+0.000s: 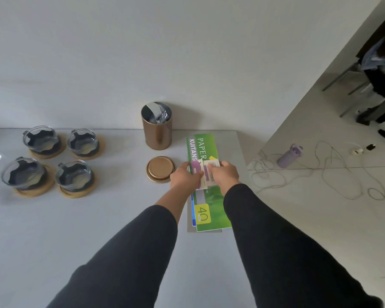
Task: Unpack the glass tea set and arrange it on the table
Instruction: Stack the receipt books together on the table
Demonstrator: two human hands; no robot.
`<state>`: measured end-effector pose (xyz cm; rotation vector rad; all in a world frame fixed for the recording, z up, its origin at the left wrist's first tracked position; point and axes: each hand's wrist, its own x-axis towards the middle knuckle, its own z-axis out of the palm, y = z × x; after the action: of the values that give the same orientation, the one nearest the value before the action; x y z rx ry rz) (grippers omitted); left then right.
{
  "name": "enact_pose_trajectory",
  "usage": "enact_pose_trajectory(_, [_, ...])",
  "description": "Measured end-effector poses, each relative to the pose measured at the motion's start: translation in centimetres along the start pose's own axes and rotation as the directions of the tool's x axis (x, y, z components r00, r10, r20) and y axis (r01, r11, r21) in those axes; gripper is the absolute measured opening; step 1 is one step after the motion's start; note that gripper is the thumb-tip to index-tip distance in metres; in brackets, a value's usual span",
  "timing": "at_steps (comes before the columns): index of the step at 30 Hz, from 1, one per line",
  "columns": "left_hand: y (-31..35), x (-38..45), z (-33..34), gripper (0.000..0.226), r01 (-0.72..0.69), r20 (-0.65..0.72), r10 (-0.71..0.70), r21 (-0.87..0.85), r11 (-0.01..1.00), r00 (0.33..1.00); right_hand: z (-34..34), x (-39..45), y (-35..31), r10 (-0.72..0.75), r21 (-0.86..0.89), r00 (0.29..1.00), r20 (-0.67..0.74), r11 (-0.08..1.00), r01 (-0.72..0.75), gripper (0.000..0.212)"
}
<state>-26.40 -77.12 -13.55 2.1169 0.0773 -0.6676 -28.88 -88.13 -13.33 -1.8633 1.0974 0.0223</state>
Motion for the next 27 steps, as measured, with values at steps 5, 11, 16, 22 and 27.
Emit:
enact_pose_trajectory(5, [0.8,3.2,0.5,0.054,0.022,-0.041,-0.017,0.13,0.991,0.999,1.3,3.4,-0.8,-0.05,-0.123,0.997,0.064,0.991,0.057,0.031])
enact_pose_trajectory(11, [1.1,5.1,1.4,0.039,0.066,-0.103,-0.039,0.27,0.961,0.994,3.1,5.1,-1.7,-0.067,-0.231,0.995,0.079,0.969,0.084,0.038])
enact_pose_trajectory(16, [1.8,6.4,1.5,0.038,0.052,-0.139,-0.006,0.326,0.944,0.99,2.8,6.4,-2.2,-0.059,-0.223,0.997,0.058,0.972,0.07,0.026])
enact_pose_trajectory(22, [1.9,6.9,1.3,0.035,0.043,-0.164,0.018,0.36,0.932,0.986,4.3,5.6,-2.2,-0.077,-0.181,0.996,-0.051,0.981,0.067,0.029])
enact_pose_trajectory(27, [1.8,7.0,1.3,0.037,0.048,-0.148,0.009,0.371,0.927,0.989,4.1,5.3,-2.3,-0.097,-0.185,0.995,-0.021,0.978,0.092,0.028])
